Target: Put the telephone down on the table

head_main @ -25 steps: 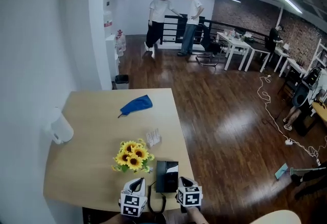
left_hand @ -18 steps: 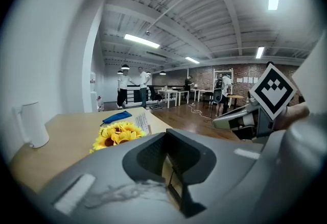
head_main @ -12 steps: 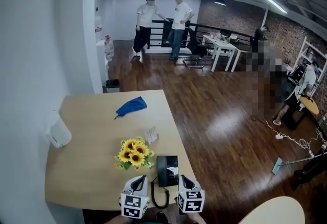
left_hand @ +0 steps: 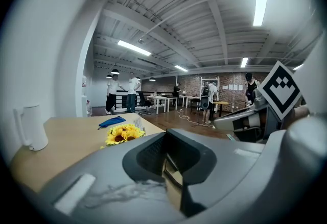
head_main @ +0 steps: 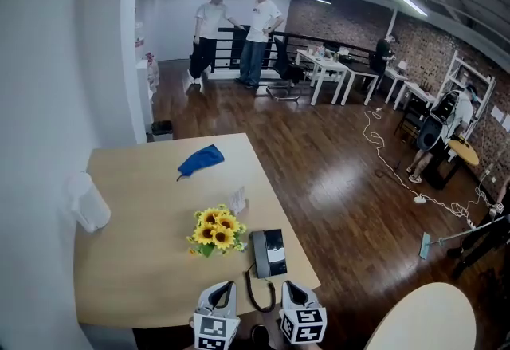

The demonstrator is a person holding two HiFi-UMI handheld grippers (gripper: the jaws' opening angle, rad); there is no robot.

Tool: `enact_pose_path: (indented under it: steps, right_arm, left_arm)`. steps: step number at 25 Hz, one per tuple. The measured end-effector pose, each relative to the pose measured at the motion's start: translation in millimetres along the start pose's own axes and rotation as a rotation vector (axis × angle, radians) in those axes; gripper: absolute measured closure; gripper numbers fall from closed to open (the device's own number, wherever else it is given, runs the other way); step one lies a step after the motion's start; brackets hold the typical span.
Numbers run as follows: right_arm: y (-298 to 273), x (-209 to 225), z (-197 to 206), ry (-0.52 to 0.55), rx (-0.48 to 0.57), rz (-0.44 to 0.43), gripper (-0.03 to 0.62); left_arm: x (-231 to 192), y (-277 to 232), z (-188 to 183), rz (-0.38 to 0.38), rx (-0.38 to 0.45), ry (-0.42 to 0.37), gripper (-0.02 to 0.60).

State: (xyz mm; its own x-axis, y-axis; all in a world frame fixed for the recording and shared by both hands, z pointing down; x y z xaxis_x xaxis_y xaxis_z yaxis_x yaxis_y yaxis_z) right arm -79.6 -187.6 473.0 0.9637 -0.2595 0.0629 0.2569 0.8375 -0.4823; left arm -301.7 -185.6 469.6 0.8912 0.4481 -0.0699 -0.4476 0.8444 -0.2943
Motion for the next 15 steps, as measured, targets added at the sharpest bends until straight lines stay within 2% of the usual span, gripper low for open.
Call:
enact_pose_path:
  steps: [3,8,15]
  right_arm:
    - [18,-12,8,0.008,0.011,0.003,0.603]
    - [37,-22,11,0.014,0.071,-0.008,0.603]
    - [85,-13,22,0.065,0.125,-0.029,0.603]
  left_arm:
    - [3,15,3,0.009,0.009,-0.007,0.568]
    - [16,38,1,0.0,0.064,-0.066,0.568]
    - [65,68,3,-0.032,0.077,-0.098,0.568]
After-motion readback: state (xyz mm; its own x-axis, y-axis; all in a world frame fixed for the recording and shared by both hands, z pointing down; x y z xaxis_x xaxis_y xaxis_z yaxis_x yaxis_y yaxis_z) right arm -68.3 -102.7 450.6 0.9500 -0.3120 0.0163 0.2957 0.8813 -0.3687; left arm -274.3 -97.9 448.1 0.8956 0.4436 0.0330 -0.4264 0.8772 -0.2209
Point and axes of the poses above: the fingertips, and each gripper's own axes: y backward along the fingers, x to its right, z out of its underside, the point moved 10 cm from there along y, backward along the fingers, and after that the axes turned 1 degree about -x, right-handed, at the moved point
